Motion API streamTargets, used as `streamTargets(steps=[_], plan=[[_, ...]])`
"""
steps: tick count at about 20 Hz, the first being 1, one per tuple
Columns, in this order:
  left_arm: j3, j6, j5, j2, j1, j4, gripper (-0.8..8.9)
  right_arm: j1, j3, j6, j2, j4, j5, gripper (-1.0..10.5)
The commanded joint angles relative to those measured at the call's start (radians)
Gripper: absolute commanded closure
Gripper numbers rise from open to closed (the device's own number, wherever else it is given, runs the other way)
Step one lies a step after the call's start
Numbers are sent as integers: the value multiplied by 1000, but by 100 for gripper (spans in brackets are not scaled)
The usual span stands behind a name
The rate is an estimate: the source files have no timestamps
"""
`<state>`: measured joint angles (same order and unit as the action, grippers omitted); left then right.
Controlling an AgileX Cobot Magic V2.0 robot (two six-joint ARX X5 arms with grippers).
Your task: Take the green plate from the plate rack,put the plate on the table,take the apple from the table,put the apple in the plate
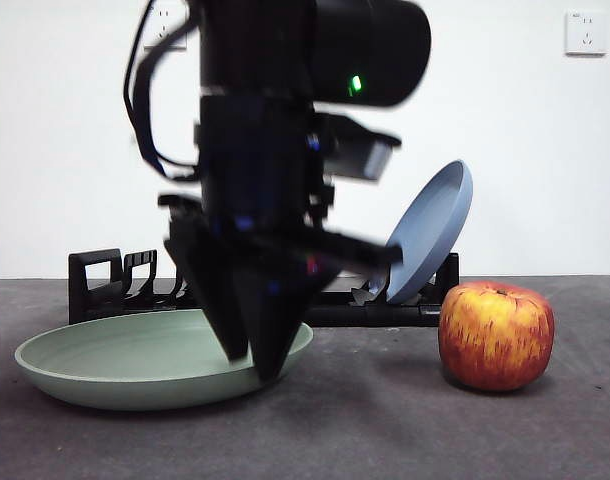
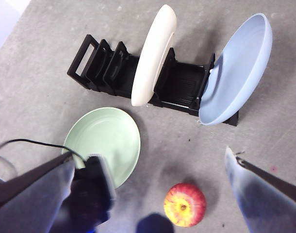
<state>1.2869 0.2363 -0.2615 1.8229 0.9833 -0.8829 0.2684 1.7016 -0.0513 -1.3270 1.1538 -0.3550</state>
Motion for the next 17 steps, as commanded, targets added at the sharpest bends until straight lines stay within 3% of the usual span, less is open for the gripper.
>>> streamTargets(steps=[1,8,13,17], plan=[[-4,-6,1,-132,2,-18,584,0,5,13,-6,3,17,350],[-4,-54,79,-679,2,-21,584,1,2,107,-5,183,45,349],[-4,-73,79,-995,-14,-61,584,13,-82,105,24,220,46,349],[-4,-61,75,-1151,-35,-224,584,84,-329,39,116,100,58,349]])
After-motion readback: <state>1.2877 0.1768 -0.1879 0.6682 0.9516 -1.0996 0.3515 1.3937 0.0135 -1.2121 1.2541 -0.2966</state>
